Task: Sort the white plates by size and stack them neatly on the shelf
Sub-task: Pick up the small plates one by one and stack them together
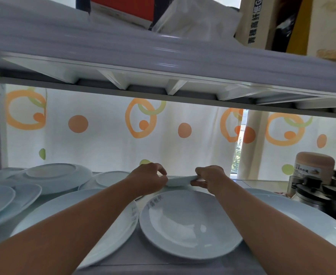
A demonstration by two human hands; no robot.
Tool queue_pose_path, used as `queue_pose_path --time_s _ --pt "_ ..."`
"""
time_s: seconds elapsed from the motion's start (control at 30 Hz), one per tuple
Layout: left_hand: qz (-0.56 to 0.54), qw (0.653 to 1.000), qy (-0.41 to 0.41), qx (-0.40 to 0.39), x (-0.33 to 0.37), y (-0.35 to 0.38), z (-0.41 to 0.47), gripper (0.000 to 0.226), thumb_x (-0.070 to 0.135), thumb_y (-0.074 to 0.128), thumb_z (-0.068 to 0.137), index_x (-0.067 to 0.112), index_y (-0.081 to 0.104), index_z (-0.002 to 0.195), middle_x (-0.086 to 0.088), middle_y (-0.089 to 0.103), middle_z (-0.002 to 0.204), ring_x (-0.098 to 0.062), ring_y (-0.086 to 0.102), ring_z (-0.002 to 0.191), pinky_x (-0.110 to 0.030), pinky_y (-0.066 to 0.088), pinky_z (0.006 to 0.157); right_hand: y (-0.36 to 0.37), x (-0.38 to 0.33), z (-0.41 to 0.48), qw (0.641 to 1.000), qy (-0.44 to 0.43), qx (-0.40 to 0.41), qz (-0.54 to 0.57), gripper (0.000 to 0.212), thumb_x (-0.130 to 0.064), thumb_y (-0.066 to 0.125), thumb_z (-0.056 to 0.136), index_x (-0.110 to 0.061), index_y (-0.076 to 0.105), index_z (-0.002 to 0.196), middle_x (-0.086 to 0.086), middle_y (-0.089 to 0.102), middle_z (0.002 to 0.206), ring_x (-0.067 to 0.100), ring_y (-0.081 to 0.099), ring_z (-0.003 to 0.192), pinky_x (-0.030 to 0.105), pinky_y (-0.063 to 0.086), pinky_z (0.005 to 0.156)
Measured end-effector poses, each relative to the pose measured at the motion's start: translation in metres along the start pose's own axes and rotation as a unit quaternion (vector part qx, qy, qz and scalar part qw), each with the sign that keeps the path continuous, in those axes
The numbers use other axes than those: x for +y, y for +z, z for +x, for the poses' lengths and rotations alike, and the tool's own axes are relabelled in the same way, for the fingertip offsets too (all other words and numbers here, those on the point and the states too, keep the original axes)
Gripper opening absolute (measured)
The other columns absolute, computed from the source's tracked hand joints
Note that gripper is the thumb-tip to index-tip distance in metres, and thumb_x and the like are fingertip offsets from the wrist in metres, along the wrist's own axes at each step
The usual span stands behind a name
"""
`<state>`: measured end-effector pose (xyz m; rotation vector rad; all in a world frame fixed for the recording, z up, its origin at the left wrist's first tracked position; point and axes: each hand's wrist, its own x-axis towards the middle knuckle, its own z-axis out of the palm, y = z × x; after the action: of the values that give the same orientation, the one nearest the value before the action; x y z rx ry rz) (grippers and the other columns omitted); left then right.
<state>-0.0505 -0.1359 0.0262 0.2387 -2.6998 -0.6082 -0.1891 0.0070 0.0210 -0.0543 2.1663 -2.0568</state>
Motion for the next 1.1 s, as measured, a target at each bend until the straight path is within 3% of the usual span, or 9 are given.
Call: queue_pose_path --time_s 0.13,0.2,0.33,0.5,0.57,0.7,0.87,1.0,1.1 --pt "-0.013 1.000 0.011 0.016 0.016 0.001 -0.009 0.033 0.028 0.048 0.087 0.021 0.061 0.117 -0.003 0.066 0.113 -0.018 0.061 0.102 -0.027 0.046 0.088 -0.015 -0.004 -0.019 0.998 -0.038 -0.003 0.055 0.013 0.013 0.057 0.077 0.001 0.053 0.076 0.012 0.046 0.083 0.034 0.061 0.058 0.040 0.060 0.059" --pt "-0.023 0.999 0.017 0.030 0.026 0.002 -0.013 0.033 0.027 0.049 0.088 0.021 0.060 0.118 -0.003 0.066 0.113 -0.018 0.060 0.105 -0.027 0.043 0.088 -0.026 -0.009 -0.029 0.994 -0.051 0.005 0.101 0.016 0.015 0.054 0.077 0.000 0.050 0.072 0.012 0.046 0.082 0.032 0.062 0.059 0.039 0.061 0.062" --pt "-0.049 0.997 0.032 0.047 0.050 0.006 -0.024 0.034 0.025 0.049 0.087 0.022 0.059 0.119 0.000 0.067 0.111 -0.018 0.058 0.110 -0.028 0.043 0.090 -0.055 -0.016 -0.048 0.984 -0.121 0.025 0.125 0.015 0.015 0.058 0.073 0.000 0.055 0.076 0.009 0.050 0.084 0.030 0.062 0.081 0.045 0.057 0.084" --pt "-0.077 0.995 0.053 0.034 0.083 0.015 -0.040 0.033 0.025 0.048 0.089 0.023 0.059 0.120 0.003 0.064 0.105 -0.020 0.057 0.109 -0.030 0.045 0.092 -0.099 -0.014 -0.077 0.980 -0.113 0.074 0.144 0.025 0.006 0.052 0.082 0.002 0.057 0.106 0.015 0.052 0.108 0.034 0.067 0.076 0.037 0.058 0.076" --pt "-0.079 0.995 0.061 0.030 0.096 0.020 -0.045 0.032 0.025 0.048 0.089 0.024 0.059 0.119 0.006 0.059 0.097 -0.019 0.057 0.109 -0.030 0.044 0.090 -0.118 -0.011 -0.084 0.980 -0.116 0.100 0.129 0.021 0.004 0.052 0.084 -0.003 0.057 0.103 0.015 0.053 0.112 0.030 0.066 0.067 0.037 0.058 0.074" --pt "-0.087 0.993 0.075 0.019 0.115 0.031 -0.054 0.032 0.024 0.048 0.088 0.025 0.060 0.118 0.004 0.062 0.100 -0.018 0.057 0.103 -0.026 0.041 0.082 -0.148 -0.002 -0.098 0.977 -0.118 0.135 0.112 0.015 0.004 0.052 0.084 -0.008 0.054 0.092 0.015 0.050 0.113 0.030 0.064 0.078 0.038 0.059 0.072" --pt "-0.100 0.991 0.090 0.006 0.133 0.041 -0.064 0.032 0.025 0.048 0.089 0.024 0.060 0.118 -0.003 0.066 0.115 -0.016 0.055 0.096 -0.025 0.039 0.077 -0.169 0.008 -0.111 0.980 -0.104 0.133 0.109 0.015 0.003 0.047 0.090 -0.006 0.047 0.102 0.007 0.048 0.089 0.020 0.056 0.060 0.045 0.055 0.085" --pt "-0.102 0.990 0.095 -0.007 0.138 0.045 -0.070 0.034 0.025 0.047 0.089 0.023 0.058 0.121 -0.005 0.064 0.120 -0.018 0.057 0.100 -0.025 0.038 0.078 -0.175 0.019 -0.112 0.982 -0.083 0.147 0.089 0.015 0.002 0.045 0.090 -0.006 0.048 0.103 0.012 0.046 0.106 0.022 0.056 0.063 0.045 0.056 0.082" --pt "-0.097 0.991 0.095 -0.010 0.139 0.045 -0.072 0.035 0.025 0.047 0.089 0.024 0.058 0.122 -0.005 0.065 0.119 -0.016 0.054 0.096 -0.025 0.038 0.079 -0.175 0.026 -0.110 0.982 -0.071 0.149 0.089 0.016 0.004 0.043 0.089 -0.007 0.049 0.099 0.009 0.044 0.101 0.025 0.056 0.077 0.042 0.057 0.075"
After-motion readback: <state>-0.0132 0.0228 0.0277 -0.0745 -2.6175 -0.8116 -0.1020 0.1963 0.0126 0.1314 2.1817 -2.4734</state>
